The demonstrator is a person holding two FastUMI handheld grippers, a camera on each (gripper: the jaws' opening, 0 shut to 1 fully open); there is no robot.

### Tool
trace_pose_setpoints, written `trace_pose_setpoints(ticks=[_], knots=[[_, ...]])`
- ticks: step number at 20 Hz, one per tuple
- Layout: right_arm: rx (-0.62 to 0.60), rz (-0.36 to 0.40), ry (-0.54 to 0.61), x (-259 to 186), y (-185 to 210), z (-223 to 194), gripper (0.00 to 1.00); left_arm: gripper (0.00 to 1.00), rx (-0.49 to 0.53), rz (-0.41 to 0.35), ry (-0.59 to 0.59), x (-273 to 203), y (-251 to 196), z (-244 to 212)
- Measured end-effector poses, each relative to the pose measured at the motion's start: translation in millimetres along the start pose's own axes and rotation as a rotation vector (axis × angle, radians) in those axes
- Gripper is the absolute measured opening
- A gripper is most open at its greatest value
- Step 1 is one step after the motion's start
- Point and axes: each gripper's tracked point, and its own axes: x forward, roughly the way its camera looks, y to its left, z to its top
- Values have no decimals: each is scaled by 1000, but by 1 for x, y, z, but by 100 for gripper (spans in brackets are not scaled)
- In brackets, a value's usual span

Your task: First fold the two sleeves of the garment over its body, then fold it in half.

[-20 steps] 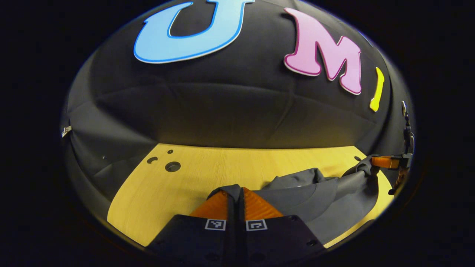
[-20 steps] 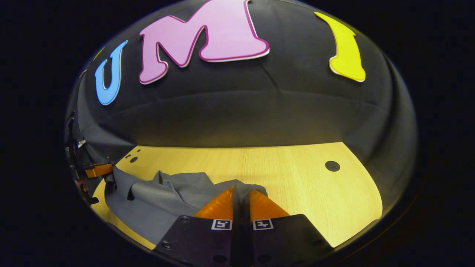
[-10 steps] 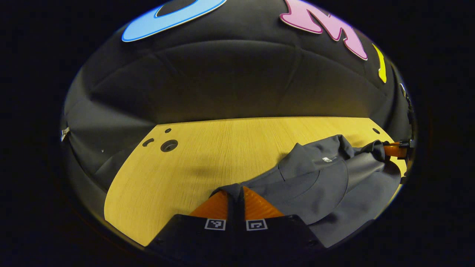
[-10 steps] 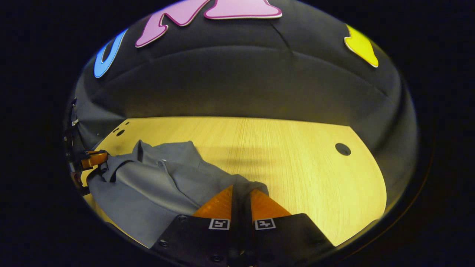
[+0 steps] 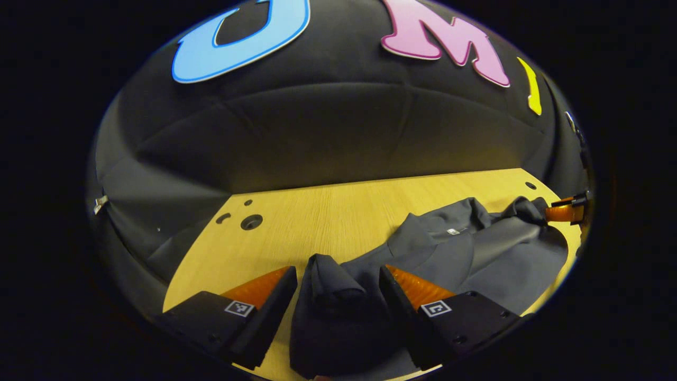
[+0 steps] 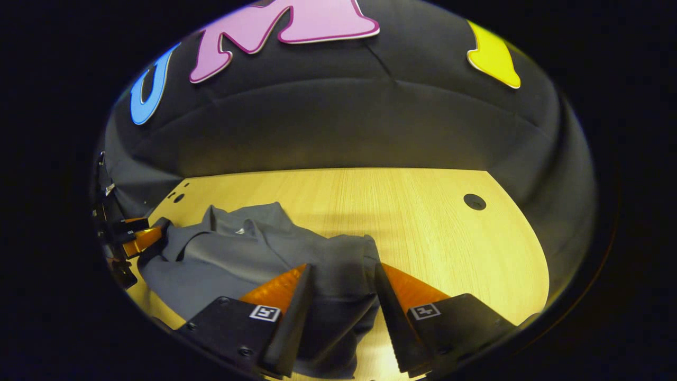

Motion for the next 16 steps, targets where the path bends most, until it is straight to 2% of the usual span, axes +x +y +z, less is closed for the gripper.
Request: trace_pose_setpoints(ticks=[1, 2, 3, 9, 12, 16], knots=[[-3, 14, -13, -10, 4, 2, 84, 98, 7, -15, -19, -11, -3, 5], [-11, 20, -24, -21, 7, 4, 82, 97, 9, -24, -38, -24, -6, 10], [-18, 23, -50, -35, 9, 10, 98, 97, 7, -32, -52, -37, -8, 14], [-35, 58, -207, -122, 27, 50, 98, 97, 32, -64, -170, -128, -12, 49], [-18, 64, -251, -166, 27, 58, 98, 96, 58, -86, -206, -170, -22, 59], [-65, 65, -293, -218, 31, 59, 97, 96, 49, -126, -237, -215, -35, 61]])
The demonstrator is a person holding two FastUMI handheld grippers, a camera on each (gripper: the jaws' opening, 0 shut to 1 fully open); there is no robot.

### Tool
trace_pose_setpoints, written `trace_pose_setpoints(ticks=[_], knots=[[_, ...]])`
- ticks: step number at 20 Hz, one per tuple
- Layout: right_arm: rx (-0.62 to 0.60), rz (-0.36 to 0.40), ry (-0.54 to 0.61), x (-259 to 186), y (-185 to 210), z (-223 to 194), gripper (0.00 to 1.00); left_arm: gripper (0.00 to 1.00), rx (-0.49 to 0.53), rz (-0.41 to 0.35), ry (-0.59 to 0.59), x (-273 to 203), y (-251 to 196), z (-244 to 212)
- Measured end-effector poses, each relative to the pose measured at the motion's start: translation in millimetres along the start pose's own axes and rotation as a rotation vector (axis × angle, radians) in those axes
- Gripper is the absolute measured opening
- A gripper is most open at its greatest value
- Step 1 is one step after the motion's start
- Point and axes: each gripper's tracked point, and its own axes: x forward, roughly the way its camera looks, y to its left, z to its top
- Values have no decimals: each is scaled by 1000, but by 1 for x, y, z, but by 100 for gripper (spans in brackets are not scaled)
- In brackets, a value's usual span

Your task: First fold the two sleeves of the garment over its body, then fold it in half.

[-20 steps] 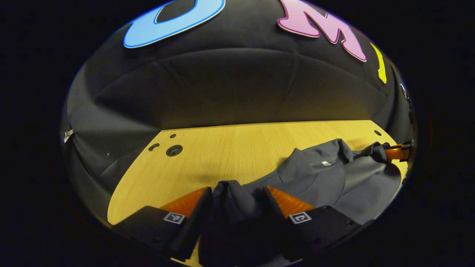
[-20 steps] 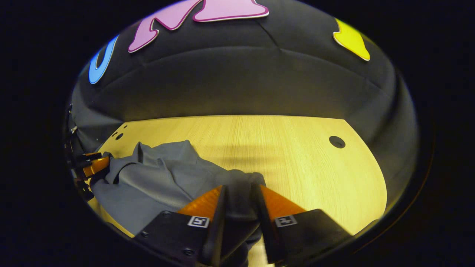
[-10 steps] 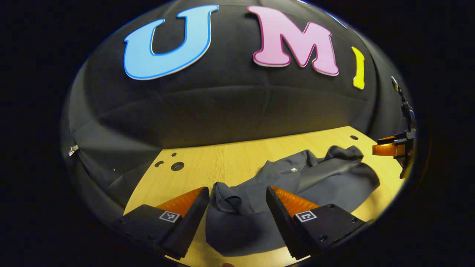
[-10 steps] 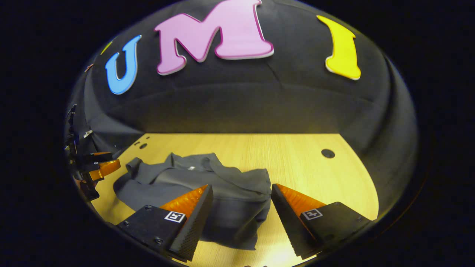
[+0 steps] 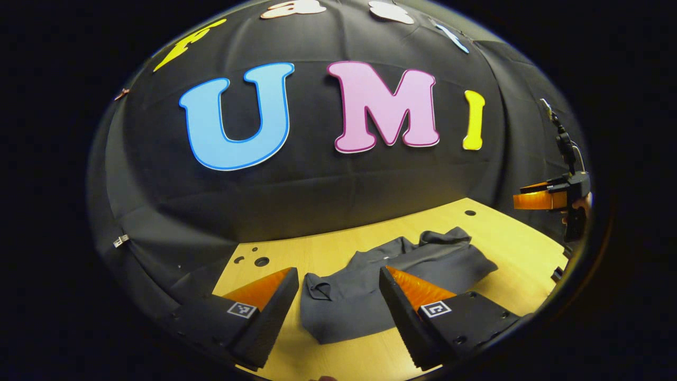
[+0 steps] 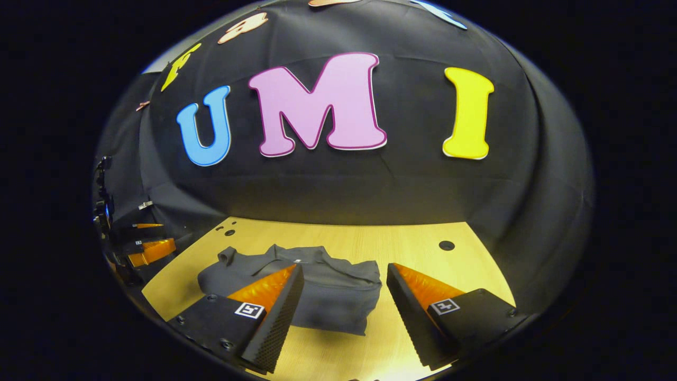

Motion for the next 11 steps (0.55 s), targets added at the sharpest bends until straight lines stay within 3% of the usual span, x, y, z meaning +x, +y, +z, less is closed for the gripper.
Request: trace_pose_setpoints(ticks=[5, 11], knots=[[-94, 35, -6, -36, 10, 5, 98, 96, -35, -25, -7, -41, -13, -1], [-78, 61, -12, -74, 40, -5, 97, 96, -80, -29, 23, -73, -21, -20]])
